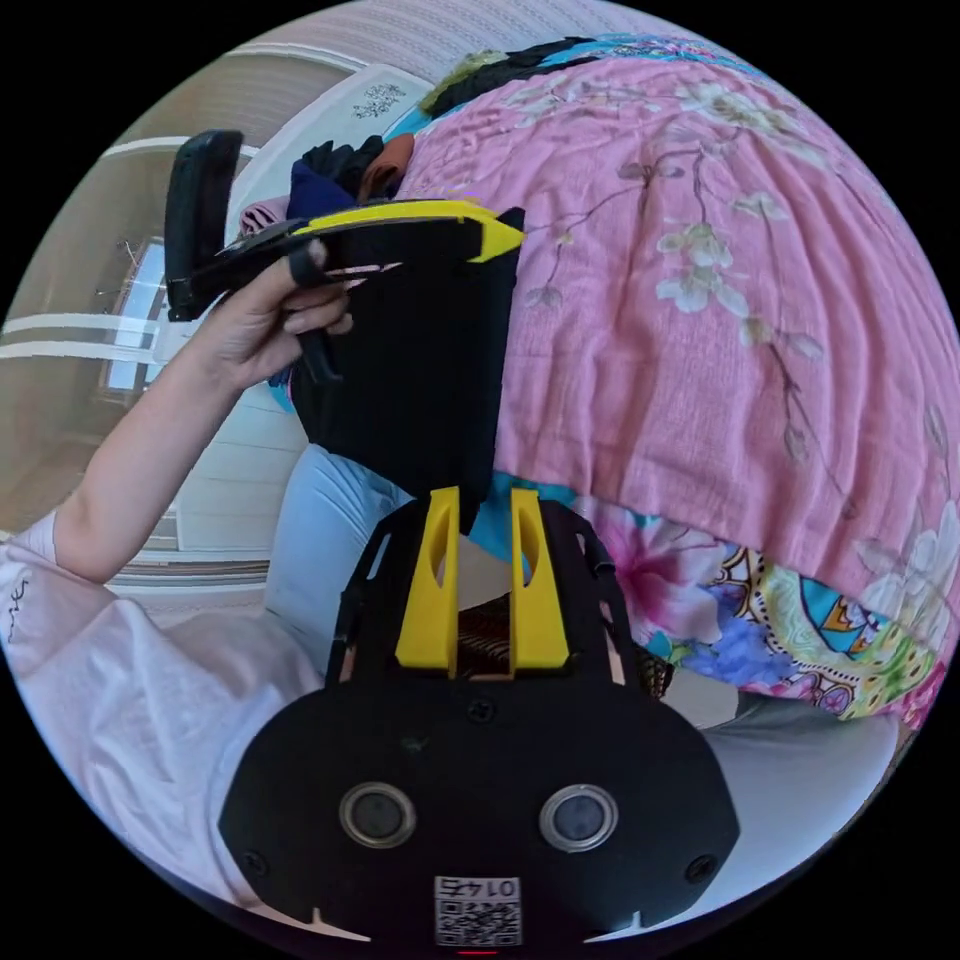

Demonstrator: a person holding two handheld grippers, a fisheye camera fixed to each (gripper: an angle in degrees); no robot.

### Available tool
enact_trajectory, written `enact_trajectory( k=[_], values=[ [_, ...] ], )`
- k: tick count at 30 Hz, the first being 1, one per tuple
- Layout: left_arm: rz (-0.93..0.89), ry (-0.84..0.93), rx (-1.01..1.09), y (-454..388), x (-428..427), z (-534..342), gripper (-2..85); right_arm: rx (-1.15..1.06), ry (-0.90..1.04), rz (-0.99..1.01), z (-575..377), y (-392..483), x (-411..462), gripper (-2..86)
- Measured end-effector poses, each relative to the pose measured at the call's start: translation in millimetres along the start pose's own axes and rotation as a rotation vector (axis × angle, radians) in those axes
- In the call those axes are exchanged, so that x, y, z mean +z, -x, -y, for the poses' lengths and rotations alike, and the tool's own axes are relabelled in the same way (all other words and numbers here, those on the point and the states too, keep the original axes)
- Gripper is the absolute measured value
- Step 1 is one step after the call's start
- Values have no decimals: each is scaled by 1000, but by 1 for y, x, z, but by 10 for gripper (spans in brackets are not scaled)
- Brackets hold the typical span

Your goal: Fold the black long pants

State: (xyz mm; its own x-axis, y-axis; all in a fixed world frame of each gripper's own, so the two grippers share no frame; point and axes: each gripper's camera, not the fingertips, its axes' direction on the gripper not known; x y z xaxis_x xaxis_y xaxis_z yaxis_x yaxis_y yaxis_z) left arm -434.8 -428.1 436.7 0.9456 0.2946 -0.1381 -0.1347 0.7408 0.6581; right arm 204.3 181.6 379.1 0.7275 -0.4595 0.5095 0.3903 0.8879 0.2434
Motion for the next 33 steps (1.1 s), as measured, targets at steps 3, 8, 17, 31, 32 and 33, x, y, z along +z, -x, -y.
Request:
enact_trajectory(
  k=[3,8,17,31,32,33],
  values=[
    [-74,-15,-87,8,7,0,30,-27,9,37,12,-1,-7,19],
    [-83,-26,-188,10,12,16,-3,-75,-72,156,27,-9,-43,7],
    [-144,-209,58,-93,11,140,2,42,-273,60,12,-72,-172,4],
    [49,-283,248,-147,-17,-46,22,6,-289,-269,38,-31,-146,-3],
    [36,-247,213,-156,-2,-65,15,-56,-253,-275,57,-13,-131,-3],
    [0,-220,176,-164,12,-78,9,-109,-205,-281,76,4,-116,-3]
  ],
)
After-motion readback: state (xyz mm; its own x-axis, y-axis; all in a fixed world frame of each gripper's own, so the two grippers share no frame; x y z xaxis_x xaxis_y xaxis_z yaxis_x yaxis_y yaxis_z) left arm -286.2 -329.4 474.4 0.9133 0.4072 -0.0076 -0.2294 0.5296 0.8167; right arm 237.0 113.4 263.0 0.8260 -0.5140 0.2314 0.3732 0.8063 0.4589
